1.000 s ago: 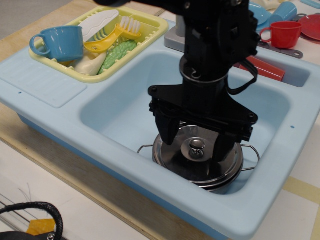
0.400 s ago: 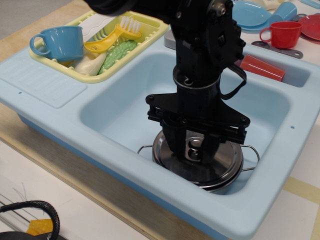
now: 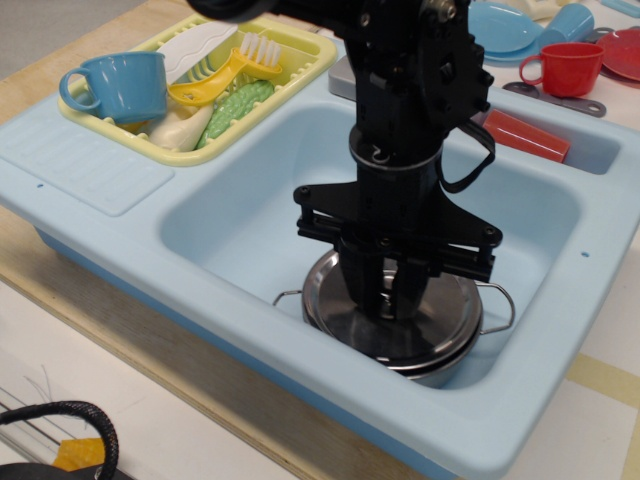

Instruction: Take lid off pot or pan

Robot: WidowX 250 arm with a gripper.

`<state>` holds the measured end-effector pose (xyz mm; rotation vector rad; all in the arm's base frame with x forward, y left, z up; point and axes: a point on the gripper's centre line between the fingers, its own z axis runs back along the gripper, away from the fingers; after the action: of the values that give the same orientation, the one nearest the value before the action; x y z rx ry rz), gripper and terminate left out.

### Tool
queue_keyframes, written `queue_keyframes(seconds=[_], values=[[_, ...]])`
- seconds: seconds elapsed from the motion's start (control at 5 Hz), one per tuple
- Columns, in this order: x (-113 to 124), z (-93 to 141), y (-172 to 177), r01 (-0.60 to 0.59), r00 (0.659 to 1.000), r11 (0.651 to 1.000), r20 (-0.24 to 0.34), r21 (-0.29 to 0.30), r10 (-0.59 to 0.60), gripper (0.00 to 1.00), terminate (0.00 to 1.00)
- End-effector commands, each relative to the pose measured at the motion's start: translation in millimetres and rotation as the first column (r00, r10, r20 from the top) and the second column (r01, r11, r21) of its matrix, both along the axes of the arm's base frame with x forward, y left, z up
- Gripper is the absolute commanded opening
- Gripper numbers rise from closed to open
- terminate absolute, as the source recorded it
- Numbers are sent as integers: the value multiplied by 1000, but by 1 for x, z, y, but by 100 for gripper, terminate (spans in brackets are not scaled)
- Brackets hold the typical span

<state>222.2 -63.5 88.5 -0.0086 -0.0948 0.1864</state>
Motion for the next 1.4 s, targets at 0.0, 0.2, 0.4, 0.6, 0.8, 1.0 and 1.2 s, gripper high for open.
queue_keyframes(seconds=[0.0,0.2,0.4,0.6,0.8,1.0,1.2], values=[[16,30,5,-9,999,999,53,52,7,0,0],[31,49,13,-1,996,995,93,99,-8,0,0],[45,51,25,-7,994,994,112,107,-5,0,0],[55,47,38,-26,992,994,123,103,14,0,0],[60,35,52,-42,994,996,108,77,34,0,0],[64,20,66,-72,993,997,92,41,68,0,0],[69,14,72,-38,997,999,69,29,36,100,0]])
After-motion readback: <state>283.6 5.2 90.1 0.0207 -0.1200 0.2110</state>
